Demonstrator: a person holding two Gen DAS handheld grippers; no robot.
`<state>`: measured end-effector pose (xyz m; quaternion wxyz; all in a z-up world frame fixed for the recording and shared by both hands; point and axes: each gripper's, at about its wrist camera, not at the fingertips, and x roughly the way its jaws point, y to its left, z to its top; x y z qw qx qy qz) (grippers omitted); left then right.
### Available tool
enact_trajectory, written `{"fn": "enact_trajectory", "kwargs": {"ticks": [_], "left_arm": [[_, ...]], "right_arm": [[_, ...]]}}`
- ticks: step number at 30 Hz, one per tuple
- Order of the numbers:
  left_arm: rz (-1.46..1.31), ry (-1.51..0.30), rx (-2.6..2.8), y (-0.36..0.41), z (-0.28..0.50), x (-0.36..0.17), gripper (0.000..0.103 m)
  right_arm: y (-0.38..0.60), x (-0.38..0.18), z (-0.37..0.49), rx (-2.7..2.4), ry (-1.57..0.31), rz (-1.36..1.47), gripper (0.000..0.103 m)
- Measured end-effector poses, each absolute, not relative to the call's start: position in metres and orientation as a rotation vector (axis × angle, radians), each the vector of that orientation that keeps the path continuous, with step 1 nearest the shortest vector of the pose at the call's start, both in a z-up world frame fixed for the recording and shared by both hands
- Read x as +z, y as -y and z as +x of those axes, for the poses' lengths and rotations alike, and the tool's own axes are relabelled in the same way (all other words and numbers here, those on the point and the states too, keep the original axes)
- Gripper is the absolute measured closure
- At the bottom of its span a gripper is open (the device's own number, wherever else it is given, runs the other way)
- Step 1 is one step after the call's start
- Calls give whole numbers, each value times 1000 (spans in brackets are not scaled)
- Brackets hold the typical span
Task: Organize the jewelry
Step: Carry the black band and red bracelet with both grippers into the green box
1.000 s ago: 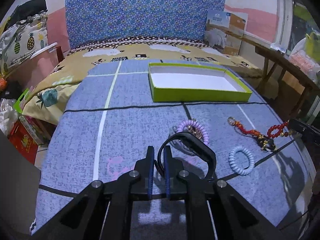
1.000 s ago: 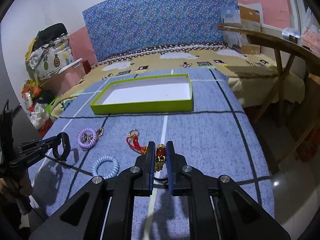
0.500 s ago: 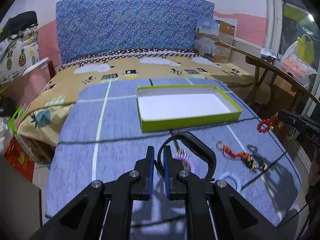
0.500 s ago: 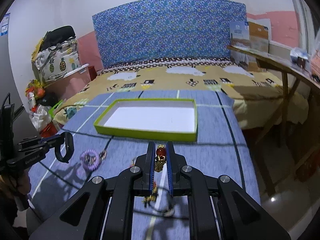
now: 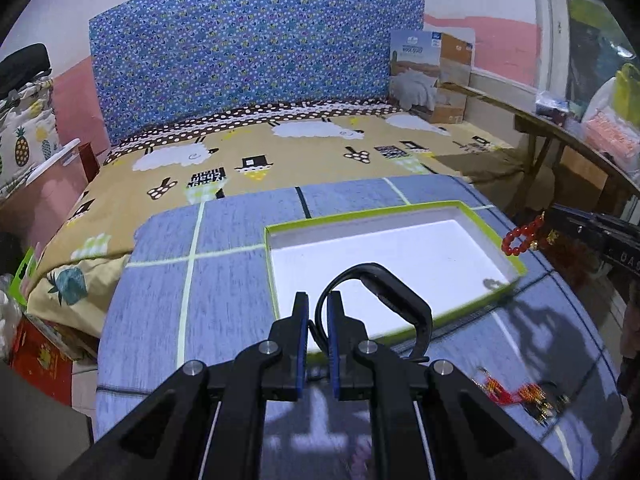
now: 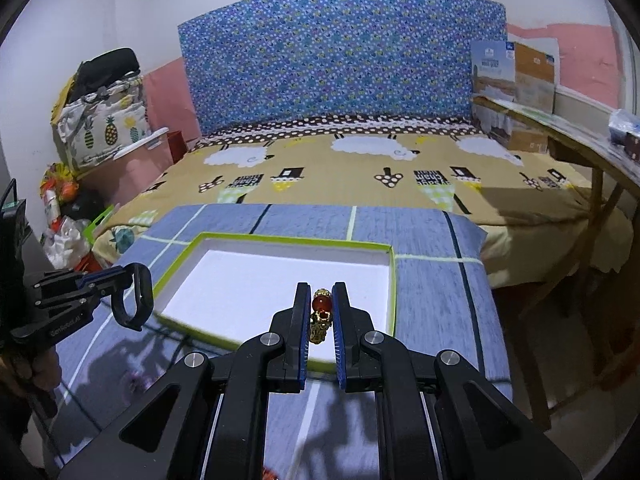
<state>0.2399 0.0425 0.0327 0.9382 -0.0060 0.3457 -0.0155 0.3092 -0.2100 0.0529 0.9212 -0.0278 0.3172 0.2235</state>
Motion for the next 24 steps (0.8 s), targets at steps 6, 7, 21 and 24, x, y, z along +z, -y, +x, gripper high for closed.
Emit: {"fn": "enact_trajectory", "kwargs": {"ticks": [6, 7, 21, 24], "left_arm": [[-5, -759, -21, -47, 284, 14, 94], [0, -765, -17, -48, 291, 11, 94], [28, -840, -6, -44, 331, -26, 93], [12, -841, -20, -44, 332, -25, 93]], "right_arm": [[203, 37, 351, 456, -680, -60, 92], [201, 34, 356, 456, -684, -65, 92], [194, -14, 396, 448, -795, -88, 92], [198, -14, 397, 454, -805, -63, 92]]}}
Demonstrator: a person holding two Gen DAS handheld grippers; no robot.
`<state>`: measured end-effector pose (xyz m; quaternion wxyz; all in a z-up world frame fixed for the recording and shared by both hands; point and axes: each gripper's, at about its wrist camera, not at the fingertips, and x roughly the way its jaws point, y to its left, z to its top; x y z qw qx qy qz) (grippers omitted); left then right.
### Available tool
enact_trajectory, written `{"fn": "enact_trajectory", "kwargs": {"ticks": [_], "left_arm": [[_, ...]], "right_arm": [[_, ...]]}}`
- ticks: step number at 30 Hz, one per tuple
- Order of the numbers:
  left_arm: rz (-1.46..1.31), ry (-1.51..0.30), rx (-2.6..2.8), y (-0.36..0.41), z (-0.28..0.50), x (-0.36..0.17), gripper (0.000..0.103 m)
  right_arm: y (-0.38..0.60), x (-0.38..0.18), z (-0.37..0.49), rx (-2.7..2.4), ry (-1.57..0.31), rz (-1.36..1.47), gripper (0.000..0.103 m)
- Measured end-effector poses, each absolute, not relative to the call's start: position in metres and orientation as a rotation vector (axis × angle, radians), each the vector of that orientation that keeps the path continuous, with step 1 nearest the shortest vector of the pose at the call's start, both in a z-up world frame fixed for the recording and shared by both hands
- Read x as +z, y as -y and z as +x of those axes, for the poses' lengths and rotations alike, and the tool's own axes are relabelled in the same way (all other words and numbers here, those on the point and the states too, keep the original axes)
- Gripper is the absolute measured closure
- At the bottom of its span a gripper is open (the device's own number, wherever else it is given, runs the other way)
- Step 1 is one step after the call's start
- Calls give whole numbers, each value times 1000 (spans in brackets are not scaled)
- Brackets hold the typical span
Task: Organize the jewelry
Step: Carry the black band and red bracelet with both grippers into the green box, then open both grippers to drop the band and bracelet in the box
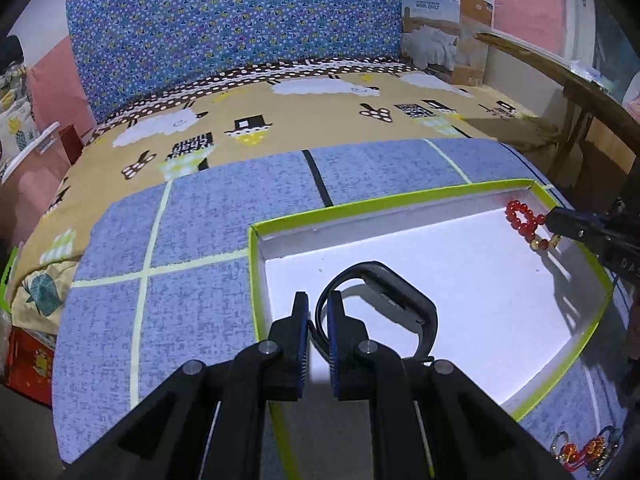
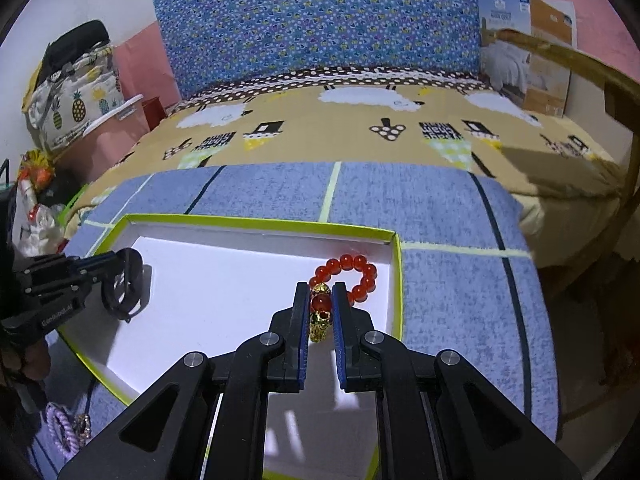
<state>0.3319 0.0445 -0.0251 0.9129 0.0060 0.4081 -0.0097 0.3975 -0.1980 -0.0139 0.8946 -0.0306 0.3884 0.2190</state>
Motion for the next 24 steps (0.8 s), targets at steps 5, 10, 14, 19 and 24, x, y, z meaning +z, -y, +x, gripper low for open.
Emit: {"fn": "enact_trajectory", "kwargs": {"ticks": [5, 10, 14, 19, 24], "left_arm": [[0, -819, -38, -45, 327, -22, 86], [-30, -775, -68, -45, 313, -7, 79], [-42, -742, -77, -46, 293, 5, 79], [-45, -694, -71, -45, 252, 19, 79], [-51, -643, -71, -37, 206, 31, 79]], "right_arm": [[197, -10, 391, 454, -791, -79, 86], [201, 2, 371, 457, -763, -75, 83], [207, 17, 345, 467, -727, -52, 82], [212, 36, 295, 485, -670, -47, 82], [219, 46, 242, 499, -629, -43, 82]]}}
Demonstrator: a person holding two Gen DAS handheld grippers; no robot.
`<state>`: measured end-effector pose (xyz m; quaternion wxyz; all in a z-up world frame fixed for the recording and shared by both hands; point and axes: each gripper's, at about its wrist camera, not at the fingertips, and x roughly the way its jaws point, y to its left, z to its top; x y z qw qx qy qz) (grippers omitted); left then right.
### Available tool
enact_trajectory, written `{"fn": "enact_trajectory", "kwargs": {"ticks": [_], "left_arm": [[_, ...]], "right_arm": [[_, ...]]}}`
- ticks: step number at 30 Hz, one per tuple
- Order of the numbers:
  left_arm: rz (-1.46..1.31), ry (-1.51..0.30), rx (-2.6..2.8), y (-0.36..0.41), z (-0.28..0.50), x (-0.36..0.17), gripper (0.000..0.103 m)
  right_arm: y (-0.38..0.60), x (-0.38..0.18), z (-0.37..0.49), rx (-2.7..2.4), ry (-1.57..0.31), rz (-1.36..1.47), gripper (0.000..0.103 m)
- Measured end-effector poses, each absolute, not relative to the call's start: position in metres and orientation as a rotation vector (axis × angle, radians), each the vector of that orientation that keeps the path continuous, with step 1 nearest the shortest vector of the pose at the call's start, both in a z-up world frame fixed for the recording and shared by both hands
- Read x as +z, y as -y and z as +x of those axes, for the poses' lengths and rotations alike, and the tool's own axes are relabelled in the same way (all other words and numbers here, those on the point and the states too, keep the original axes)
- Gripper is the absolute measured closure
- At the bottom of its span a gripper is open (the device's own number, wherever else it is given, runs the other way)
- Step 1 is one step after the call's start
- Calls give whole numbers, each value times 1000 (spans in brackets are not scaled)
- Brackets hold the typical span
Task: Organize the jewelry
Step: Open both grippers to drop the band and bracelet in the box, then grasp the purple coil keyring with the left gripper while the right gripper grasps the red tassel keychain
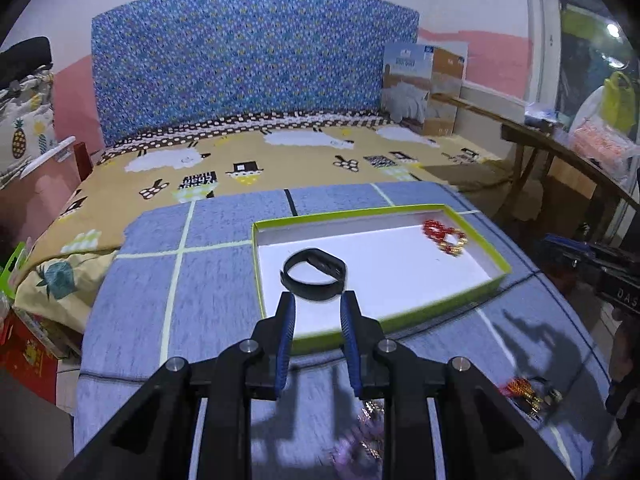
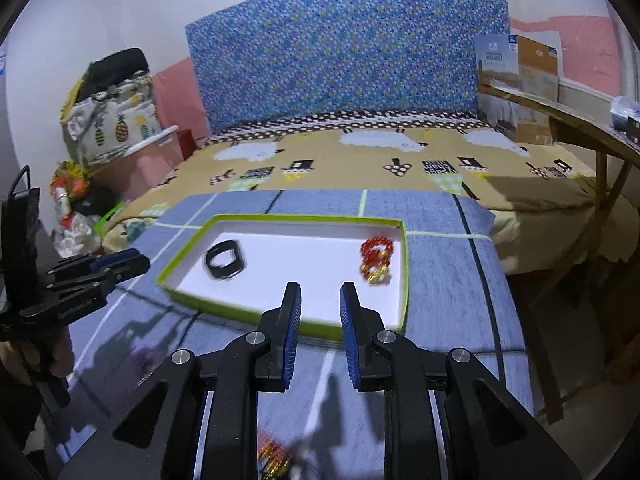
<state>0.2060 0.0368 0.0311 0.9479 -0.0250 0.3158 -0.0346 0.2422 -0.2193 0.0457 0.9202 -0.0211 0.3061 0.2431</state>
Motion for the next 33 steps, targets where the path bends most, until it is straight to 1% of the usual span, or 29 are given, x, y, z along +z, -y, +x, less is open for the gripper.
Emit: {"fn": "enact_trajectory", "kwargs": {"ticks": [11, 13, 16, 23, 33], "left_arm": [[-57, -609, -66, -22, 128, 38, 78], [-64, -611, -63, -20, 117, 36, 73], [-64, -606, -56, -20, 104, 32, 69], [-60, -616, -59, -19, 81, 21, 68], [-58, -628, -61, -18, 70, 12, 68]], "right_arm": [[238, 42, 159, 491, -615, 1, 82], [239, 38, 147, 489, -618, 0, 82], [240, 33, 133, 484, -622, -10, 82], [234, 20, 108, 486, -639, -33, 82], [230, 15, 102, 487, -643, -50, 83]]}}
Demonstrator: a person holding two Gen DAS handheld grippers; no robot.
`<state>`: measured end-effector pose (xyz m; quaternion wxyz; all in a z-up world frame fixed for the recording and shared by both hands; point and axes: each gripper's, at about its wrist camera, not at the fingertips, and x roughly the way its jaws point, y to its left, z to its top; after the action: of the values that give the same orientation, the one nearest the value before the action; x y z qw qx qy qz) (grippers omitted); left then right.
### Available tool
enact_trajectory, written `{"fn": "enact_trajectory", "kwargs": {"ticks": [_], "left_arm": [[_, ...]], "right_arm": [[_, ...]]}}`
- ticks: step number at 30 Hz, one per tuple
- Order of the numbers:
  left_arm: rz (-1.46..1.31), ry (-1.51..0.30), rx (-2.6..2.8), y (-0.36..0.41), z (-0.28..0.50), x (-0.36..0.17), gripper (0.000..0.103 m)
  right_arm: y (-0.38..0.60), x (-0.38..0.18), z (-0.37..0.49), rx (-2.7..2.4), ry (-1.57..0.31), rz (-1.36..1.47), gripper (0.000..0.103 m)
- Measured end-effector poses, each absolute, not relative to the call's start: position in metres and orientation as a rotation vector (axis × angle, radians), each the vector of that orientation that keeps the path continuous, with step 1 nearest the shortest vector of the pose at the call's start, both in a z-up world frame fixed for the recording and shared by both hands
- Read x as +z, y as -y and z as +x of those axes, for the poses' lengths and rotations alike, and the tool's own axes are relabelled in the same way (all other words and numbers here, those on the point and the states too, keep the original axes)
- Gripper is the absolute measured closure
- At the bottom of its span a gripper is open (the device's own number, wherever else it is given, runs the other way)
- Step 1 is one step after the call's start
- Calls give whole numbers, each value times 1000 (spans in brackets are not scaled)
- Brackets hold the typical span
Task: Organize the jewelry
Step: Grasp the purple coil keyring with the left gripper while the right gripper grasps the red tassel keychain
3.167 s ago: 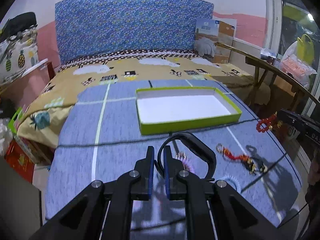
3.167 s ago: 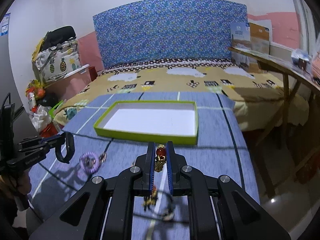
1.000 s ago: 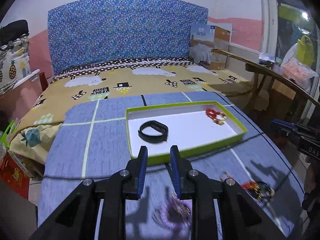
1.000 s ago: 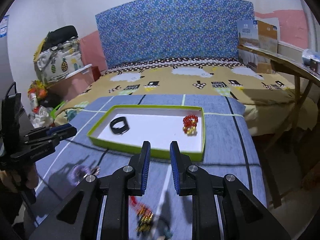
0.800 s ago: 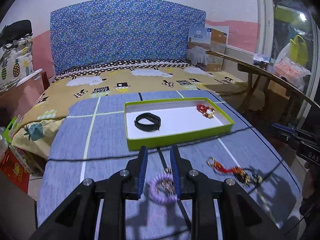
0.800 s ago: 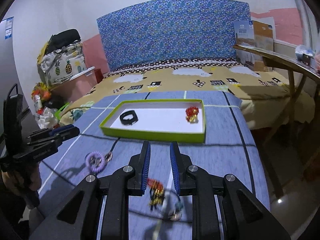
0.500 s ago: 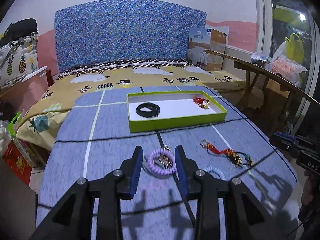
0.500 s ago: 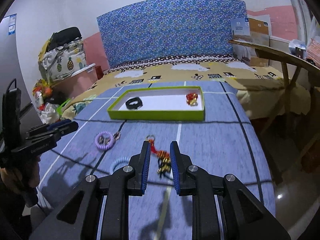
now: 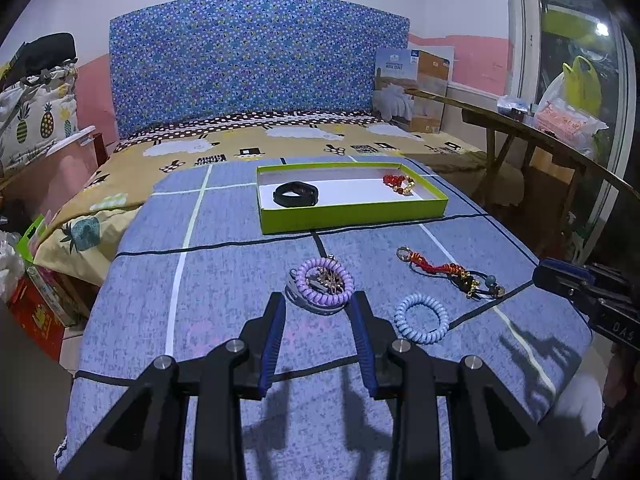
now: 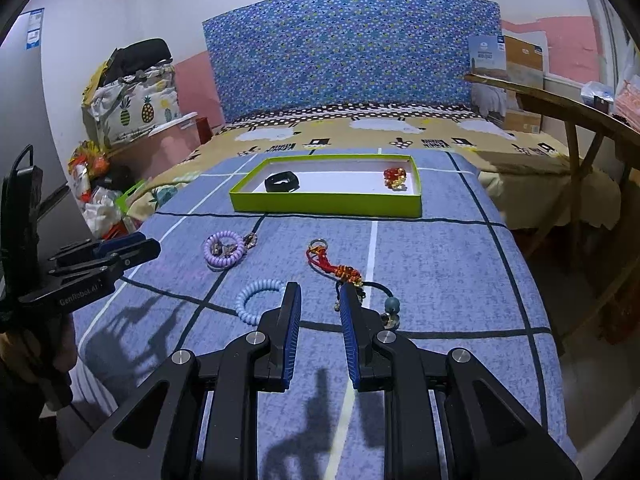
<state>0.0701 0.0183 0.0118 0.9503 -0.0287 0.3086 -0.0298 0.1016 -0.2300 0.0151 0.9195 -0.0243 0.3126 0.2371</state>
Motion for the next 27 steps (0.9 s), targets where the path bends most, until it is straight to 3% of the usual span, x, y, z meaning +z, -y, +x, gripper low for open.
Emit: {"fn": "enact_trajectory", "kwargs": {"ticks": [27], "left_arm": [[-133, -812, -80, -29, 144, -28, 71]], "right_arm": [[234, -12, 144, 436, -724, -51, 83]]}}
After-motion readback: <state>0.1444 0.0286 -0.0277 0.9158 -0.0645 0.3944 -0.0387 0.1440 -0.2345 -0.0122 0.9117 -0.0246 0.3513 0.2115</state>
